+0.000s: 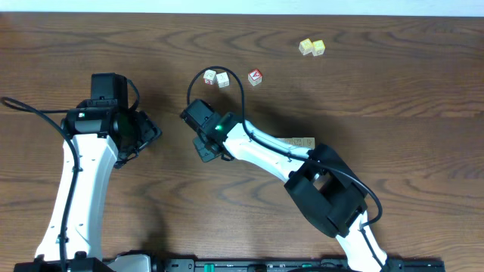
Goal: Lift 5 blocks
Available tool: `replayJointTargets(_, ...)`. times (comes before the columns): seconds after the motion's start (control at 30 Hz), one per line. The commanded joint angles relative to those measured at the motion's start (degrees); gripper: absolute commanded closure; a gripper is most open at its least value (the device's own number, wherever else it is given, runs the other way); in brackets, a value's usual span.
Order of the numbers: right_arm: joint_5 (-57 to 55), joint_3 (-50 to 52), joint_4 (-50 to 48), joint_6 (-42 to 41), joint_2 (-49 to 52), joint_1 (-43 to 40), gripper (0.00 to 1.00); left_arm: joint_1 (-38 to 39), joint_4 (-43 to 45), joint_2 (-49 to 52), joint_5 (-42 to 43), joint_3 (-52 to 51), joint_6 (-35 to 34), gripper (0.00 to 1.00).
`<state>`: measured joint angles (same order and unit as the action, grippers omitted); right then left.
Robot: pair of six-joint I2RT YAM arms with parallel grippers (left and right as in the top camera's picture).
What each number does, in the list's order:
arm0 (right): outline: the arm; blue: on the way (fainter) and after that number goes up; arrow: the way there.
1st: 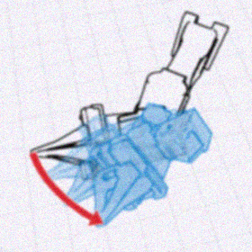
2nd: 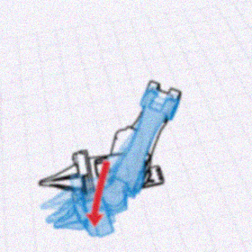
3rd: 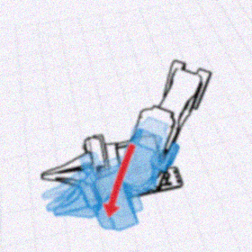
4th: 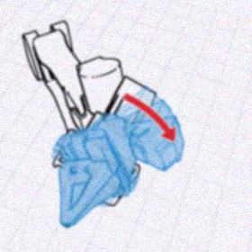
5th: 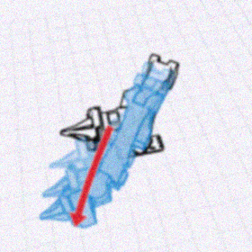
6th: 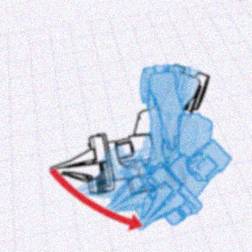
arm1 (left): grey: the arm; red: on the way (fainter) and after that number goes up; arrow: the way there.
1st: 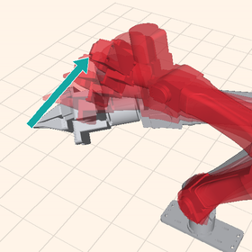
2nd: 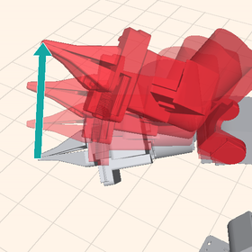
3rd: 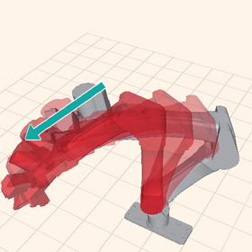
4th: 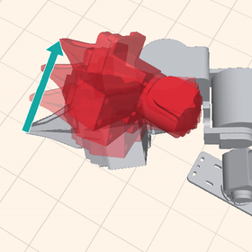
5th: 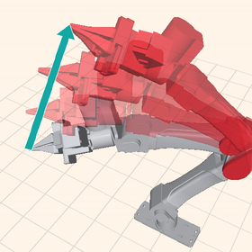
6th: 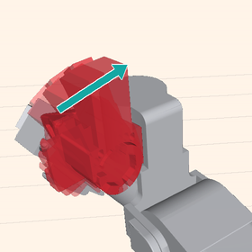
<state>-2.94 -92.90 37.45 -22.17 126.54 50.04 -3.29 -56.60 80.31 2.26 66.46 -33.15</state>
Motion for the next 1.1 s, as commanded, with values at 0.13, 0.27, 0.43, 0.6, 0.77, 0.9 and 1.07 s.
replayJointTargets(0.13,-5.3,-0.7,4.1,-1.7,0.4,-3.0,0.99,-0.2,-0.2,-0.6,-0.3,1.0,0.3,0.22)
replayJointTargets(0.27,-5.8,-0.7,5.7,-2.7,0.4,-4.6,0.99,-0.2,-0.2,-0.6,-0.3,1.0,0.3,0.22)
replayJointTargets(0.43,-5.8,-0.7,6.5,-2.7,0.4,-6.7,0.99,-0.2,-0.2,-0.6,-0.3,1.0,0.3,0.22)
replayJointTargets(0.6,-5.8,-0.7,6.6,-2.7,0.3,-8.2,0.99,-0.2,-0.2,-0.6,-0.3,1.0,0.3,0.22)
replayJointTargets(0.77,-5.8,-0.7,7.3,-4.7,0.3,-9.5,0.99,-0.2,-0.2,-0.6,-0.3,1.0,0.3,0.22)
replayJointTargets(0.9,-5.8,-1.4,7.2,-5.2,0.3,-9.7,0.99,-0.2,-0.2,-0.6,-0.3,1.0,0.3,0.22)
replayJointTargets(1.07,-5.8,-5.6,9.7,-5.2,0.3,-9.7,0.99,-0.2,-0.2,-0.6,-0.3,1.0,0.3,0.22)
